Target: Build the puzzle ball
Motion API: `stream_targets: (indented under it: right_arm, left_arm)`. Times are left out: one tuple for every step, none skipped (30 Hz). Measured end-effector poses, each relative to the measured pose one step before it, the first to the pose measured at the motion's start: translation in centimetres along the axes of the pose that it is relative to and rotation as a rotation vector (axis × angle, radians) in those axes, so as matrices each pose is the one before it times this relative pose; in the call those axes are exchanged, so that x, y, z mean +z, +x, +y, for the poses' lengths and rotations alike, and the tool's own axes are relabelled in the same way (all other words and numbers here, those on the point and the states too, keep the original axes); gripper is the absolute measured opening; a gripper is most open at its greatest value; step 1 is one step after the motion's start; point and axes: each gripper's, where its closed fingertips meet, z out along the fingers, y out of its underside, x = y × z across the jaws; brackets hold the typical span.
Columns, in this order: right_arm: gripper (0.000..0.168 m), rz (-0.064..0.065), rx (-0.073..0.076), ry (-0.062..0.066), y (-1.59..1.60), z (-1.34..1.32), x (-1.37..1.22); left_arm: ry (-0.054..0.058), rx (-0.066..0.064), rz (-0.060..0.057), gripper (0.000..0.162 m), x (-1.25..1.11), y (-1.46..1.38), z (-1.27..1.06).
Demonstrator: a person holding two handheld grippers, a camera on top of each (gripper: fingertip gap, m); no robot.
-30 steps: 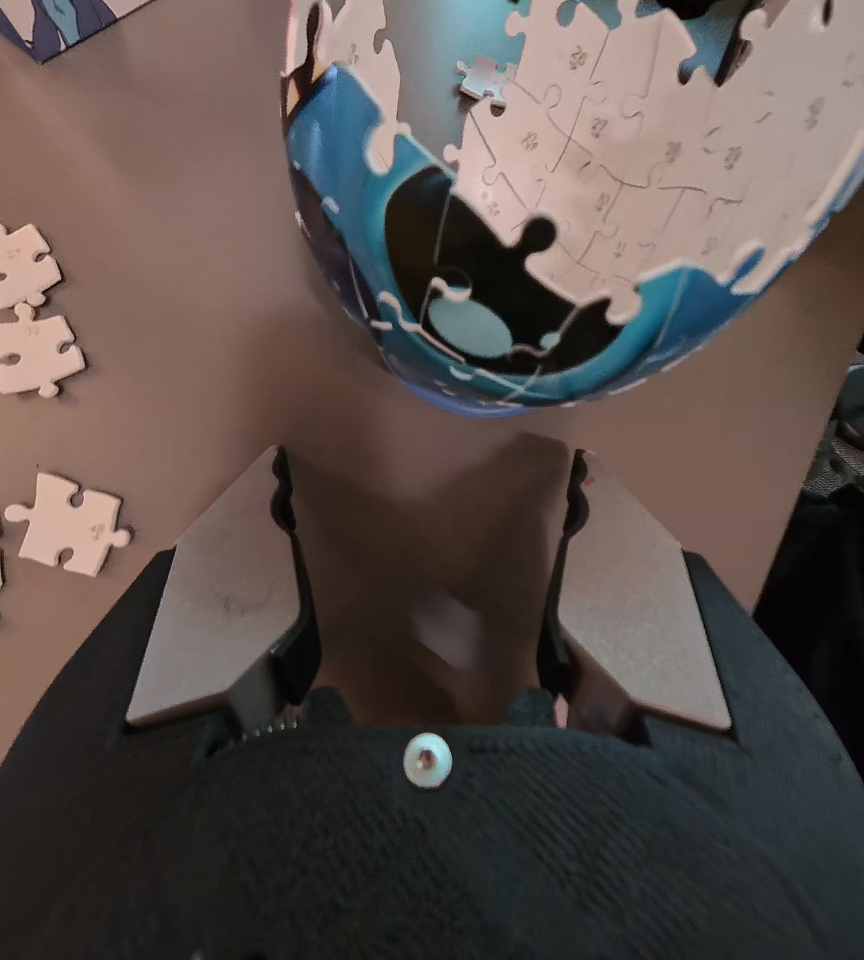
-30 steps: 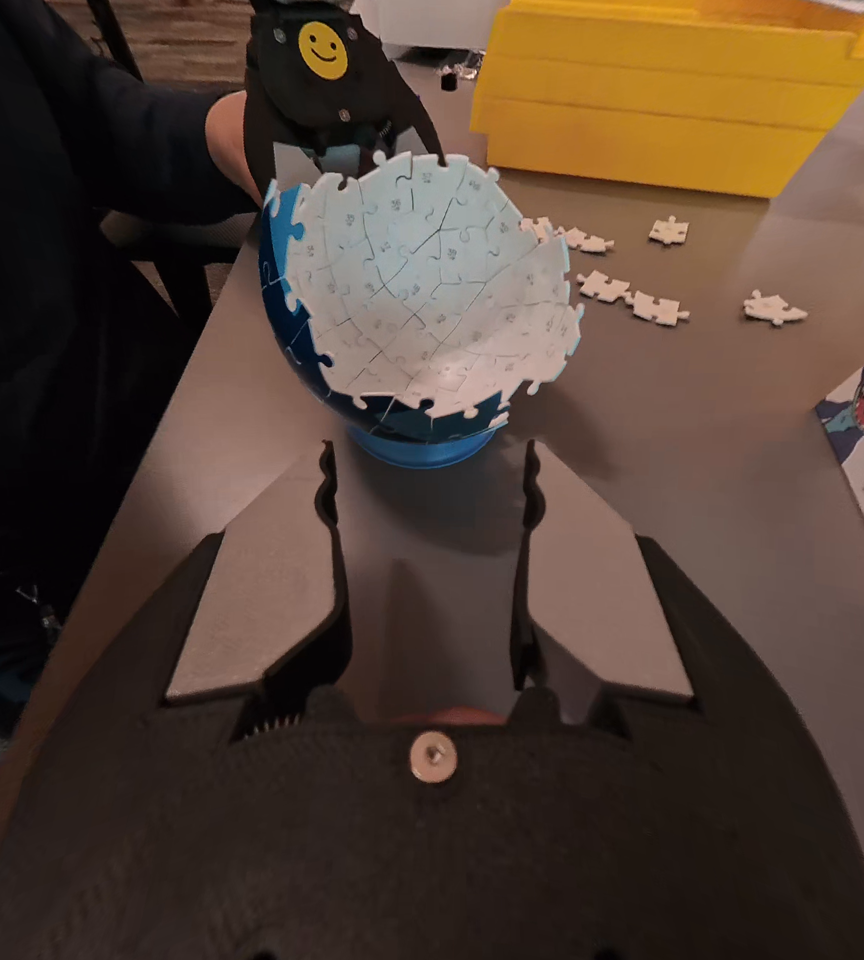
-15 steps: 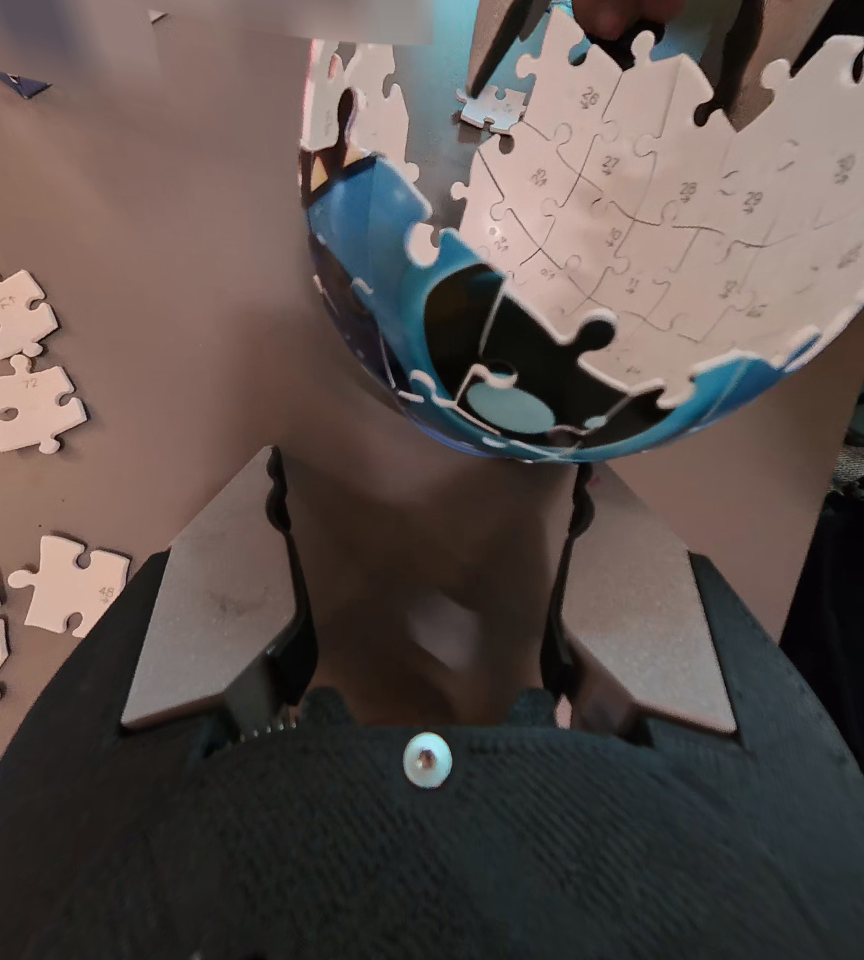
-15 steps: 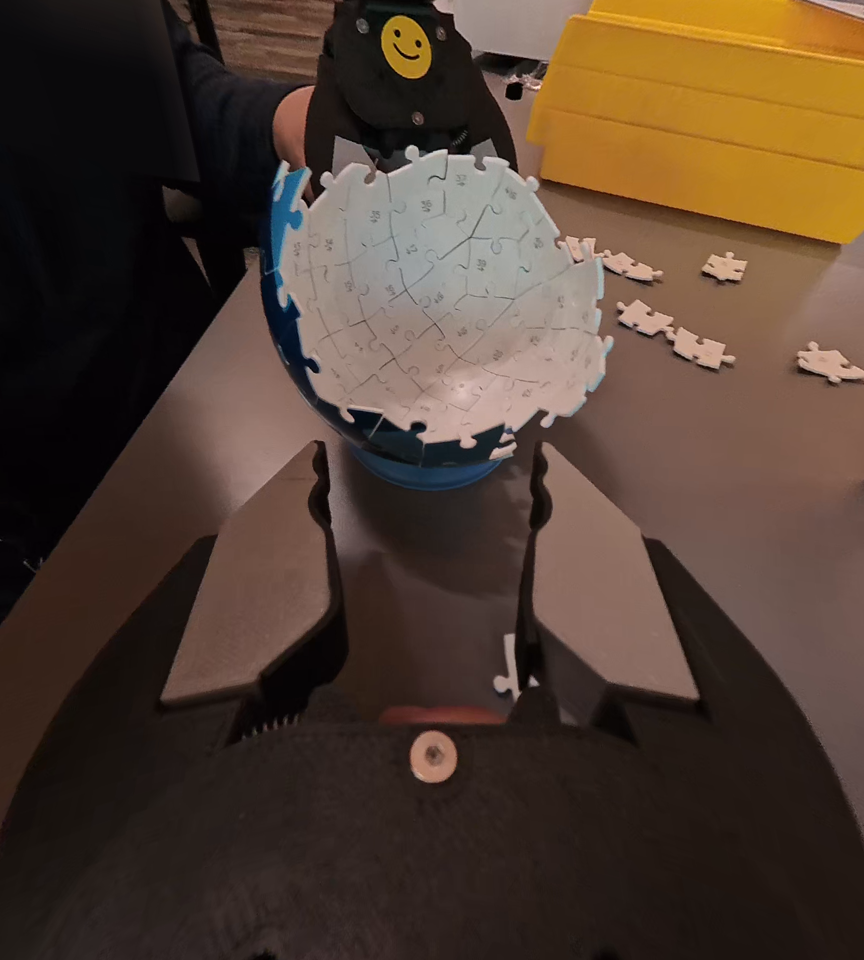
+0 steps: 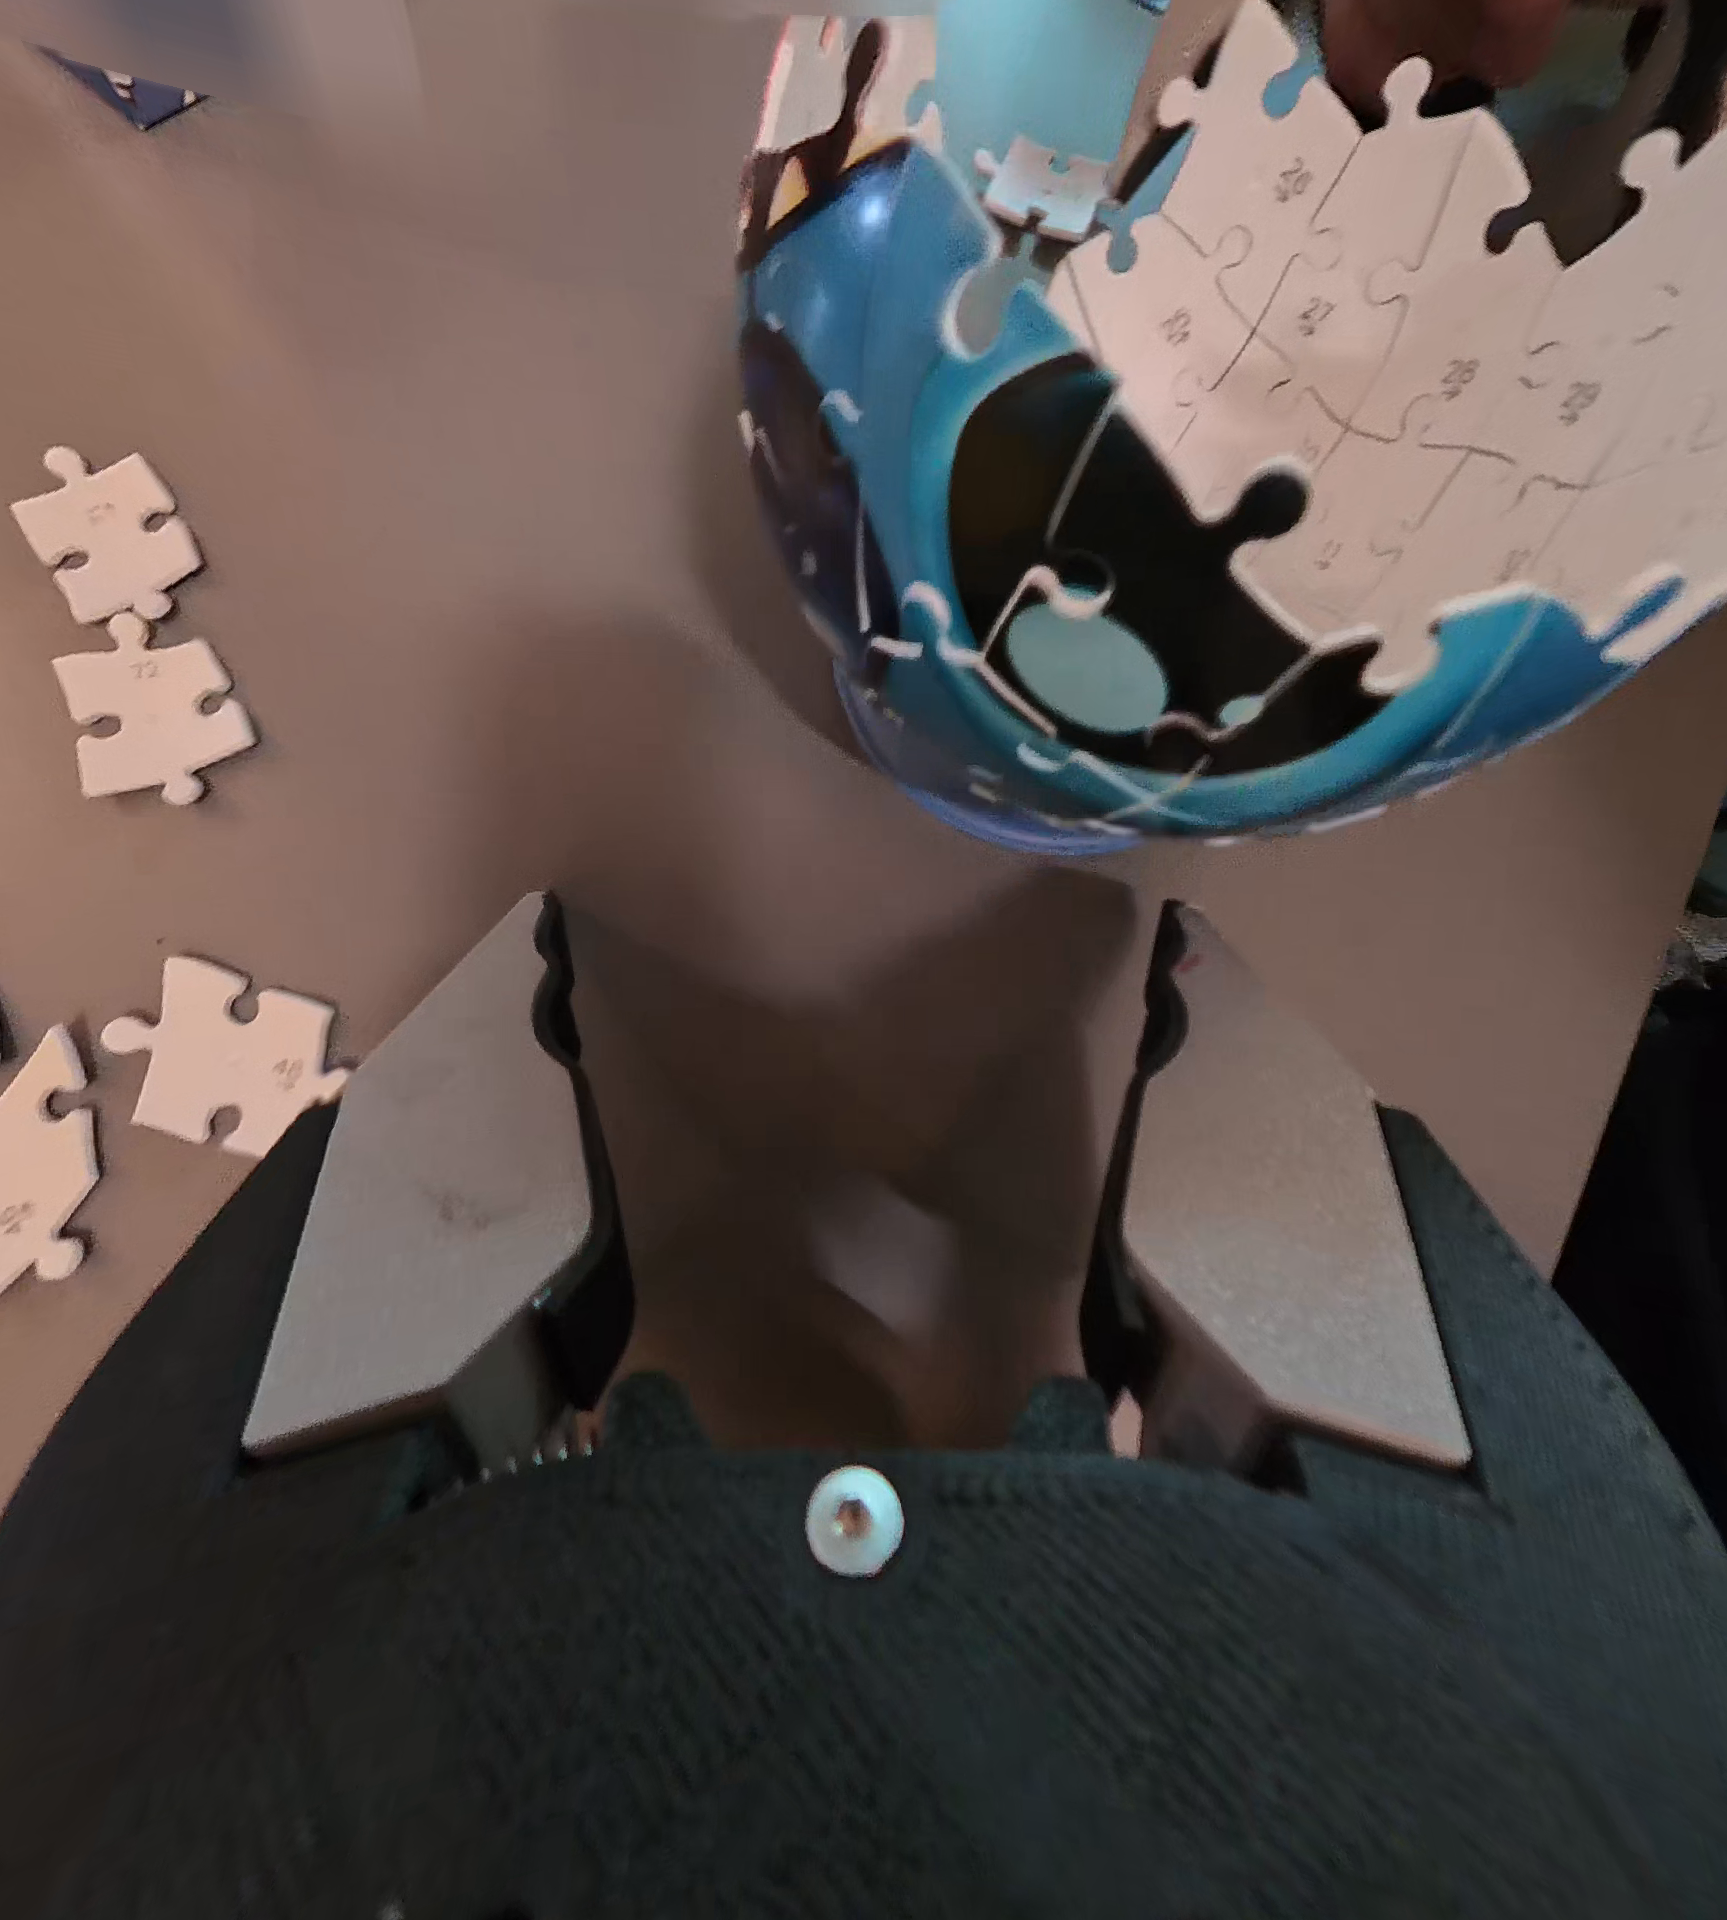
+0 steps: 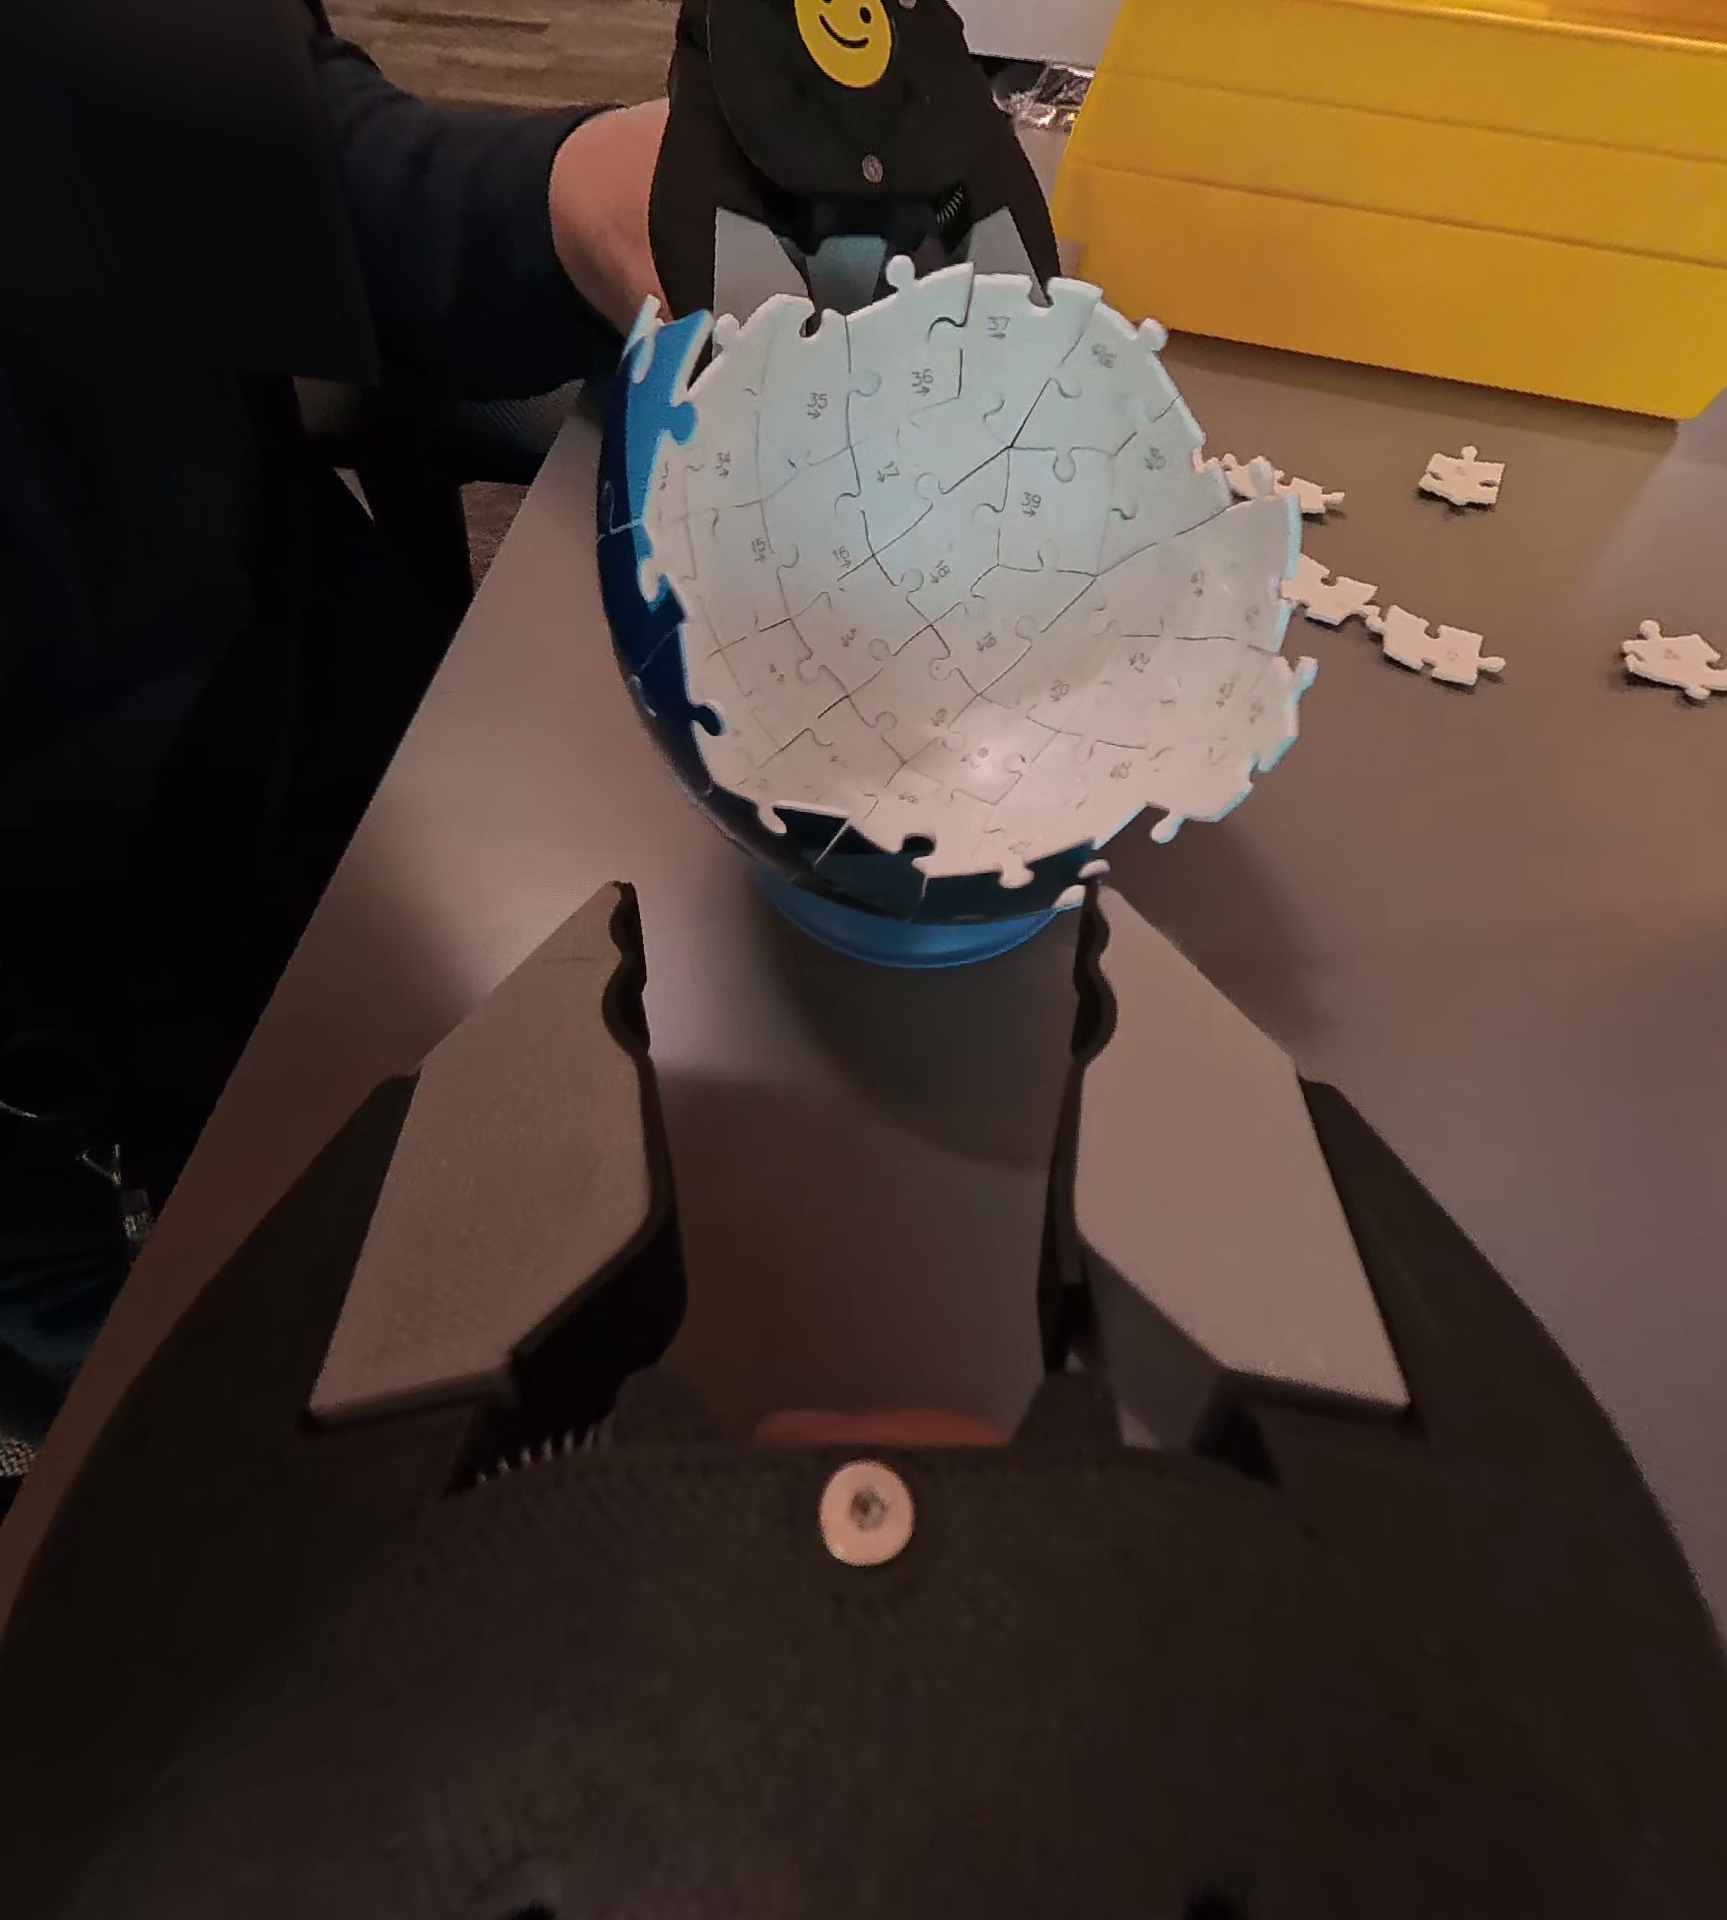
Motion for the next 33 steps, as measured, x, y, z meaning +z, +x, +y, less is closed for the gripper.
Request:
stream_targets:
  right_arm:
    - [0.081, 0.0032, 0.0037, -0.0020, -0.252, 0.010, 0.022]
    - [0.084, 0.0063, 0.0017, -0.0020, -0.238, 0.014, 0.032]
    - [0.085, 0.0056, -0.0017, -0.0020, -0.240, -0.001, 0.036]
    - [0.085, 0.0033, -0.0030, -0.0010, -0.283, -0.011, 0.032]
    - [0.085, 0.0021, -0.0029, -0.0007, -0.279, -0.023, 0.026]
    - [0.084, 0.0042, -0.0019, -0.0020, -0.223, -0.001, 0.032]
    - [0.084, 0.0072, 0.0000, -0.0031, -0.173, -0.008, 0.023]
    - [0.084, 0.0087, 0.0014, -0.0038, -0.152, -0.006, 0.031]
    - [0.085, 0.0100, 0.0020, -0.0039, -0.145, -0.016, 0.028]
    - [0.086, 0.0117, 0.0015, -0.0039, -0.132, -0.014, 0.021]
    - [0.086, 0.0118, -0.0001, -0.0038, -0.159, -0.033, 0.025]
    - [0.086, 0.0097, -0.0014, -0.0026, -0.217, -0.051, 0.003]
    - [0.086, 0.0088, -0.0013, -0.0019, -0.247, -0.042, -0.013]
    - [0.085, 0.0094, 0.0000, -0.0007, -0.251, -0.049, -0.027]
    - [0.085, 0.0071, 0.0013, 0.0019, -0.297, -0.081, -0.021]
    - [0.085, 0.0047, 0.0021, 0.0038, -0.339, -0.130, -0.032]
    - [0.086, 0.0052, 0.0011, 0.0048, -0.340, -0.158, -0.023]
    - [0.085, 0.0060, -0.0003, 0.0042, -0.318, -0.151, -0.004]
    - [0.085, 0.0061, -0.0018, 0.0027, -0.296, -0.130, 0.028]
    - [0.084, 0.0071, -0.0029, 0.0015, -0.248, -0.108, 0.054]
    - [0.083, 0.0086, -0.0023, 0.0003, -0.176, -0.061, 0.085]
    - [0.083, 0.0088, 0.0002, 0.0001, -0.115, -0.025, 0.098]
    - [0.084, 0.0066, 0.0034, 0.0026, -0.113, -0.026, 0.108]
    - [0.085, 0.0027, 0.0046, 0.0049, -0.144, -0.068, 0.086]
    - [0.086, 0.0016, 0.0031, 0.0043, -0.162, -0.059, 0.077]
    - [0.086, 0.0036, 0.0001, 0.0022, -0.133, -0.059, 0.073]
    - [0.086, 0.0042, -0.0017, -0.0005, -0.146, -0.042, 0.064]
    - [0.086, 0.0031, -0.0024, -0.0019, -0.182, -0.042, 0.085]
    - [0.086, 0.0028, -0.0030, -0.0027, -0.213, -0.037, 0.081]
    - [0.086, 0.0049, -0.0040, -0.0038, -0.180, -0.039, 0.080]
    - [0.086, 0.0066, -0.0046, -0.0037, -0.174, -0.045, 0.078]
    - [0.086, 0.0040, -0.0040, -0.0026, -0.203, -0.052, 0.092]
    - [0.086, -0.0008, -0.0038, -0.0013, -0.264, -0.093, 0.100]
  left_arm:
    - [-0.0019, -0.0039, -0.0059, 0.109, -0.259, -0.217, 0.217]
    - [-0.0014, -0.0053, -0.0045, 0.109, -0.272, -0.212, 0.223]
    - [-0.0010, -0.0059, -0.0039, 0.109, -0.277, -0.188, 0.214]
    - [-0.0004, -0.0061, -0.0039, 0.109, -0.259, -0.194, 0.205]
    - [0.0002, -0.0060, -0.0037, 0.109, -0.236, -0.172, 0.182]
    - [0.0006, -0.0048, -0.0033, 0.109, -0.216, -0.152, 0.164]
    - [0.0006, -0.0037, -0.0029, 0.109, -0.186, -0.137, 0.151]
    - [0.0002, -0.0035, -0.0037, 0.109, -0.171, -0.126, 0.144]
    - [0.0003, -0.0027, -0.0027, 0.109, -0.166, -0.110, 0.140]
    - [0.0003, -0.0018, -0.0023, 0.109, -0.152, -0.076, 0.132]
    - [0.0001, -0.0010, -0.0025, 0.109, -0.164, -0.071, 0.133]
    - [0.0008, -0.0004, -0.0024, 0.109, -0.145, -0.035, 0.130]
    - [0.0006, -0.0001, -0.0009, 0.109, -0.140, -0.001, 0.115]
    - [-0.0005, 0.0012, 0.0000, 0.109, -0.111, 0.043, 0.129]
    - [-0.0019, 0.0026, -0.0008, 0.109, -0.094, 0.052, 0.127]
    - [-0.0012, 0.0032, -0.0031, 0.109, -0.089, 0.014, 0.104]
    - [-0.0003, 0.0033, -0.0031, 0.109, -0.083, -0.009, 0.088]
    - [0.0007, 0.0016, -0.0013, 0.109, -0.077, -0.020, 0.056]
    - [0.0016, -0.0007, 0.0004, 0.109, -0.061, -0.018, 0.029]
    - [0.0021, -0.0011, 0.0011, 0.109, -0.054, -0.018, 0.016]
    - [0.0020, -0.0006, 0.0012, 0.109, -0.042, -0.005, 0.007]
    - [0.0016, 0.0000, 0.0007, 0.109, -0.028, 0.008, 0.001]
    - [0.0013, 0.0012, 0.0011, 0.109, -0.034, 0.040, 0.012]
    - [0.0009, 0.0020, 0.0006, 0.109, -0.023, 0.045, 0.021]
    - [0.0002, 0.0027, 0.0003, 0.109, -0.021, 0.054, 0.028]
    - [-0.0012, 0.0025, -0.0009, 0.109, -0.018, 0.015, 0.059]
    - [-0.0007, 0.0016, -0.0011, 0.109, -0.024, -0.009, 0.057]
    - [0.0000, -0.0002, -0.0005, 0.109, -0.029, -0.017, 0.054]
    - [0.0007, -0.0009, -0.0006, 0.109, -0.055, -0.037, 0.027]
    - [0.0024, -0.0015, -0.0009, 0.109, -0.056, -0.053, 0.014]
    - [0.0028, -0.0022, 0.0005, 0.109, -0.073, -0.022, -0.001]
    - [0.0030, -0.0022, -0.0001, 0.109, -0.059, -0.014, 0.000]
    - [0.0026, -0.0013, -0.0005, 0.109, -0.051, -0.014, 0.025]
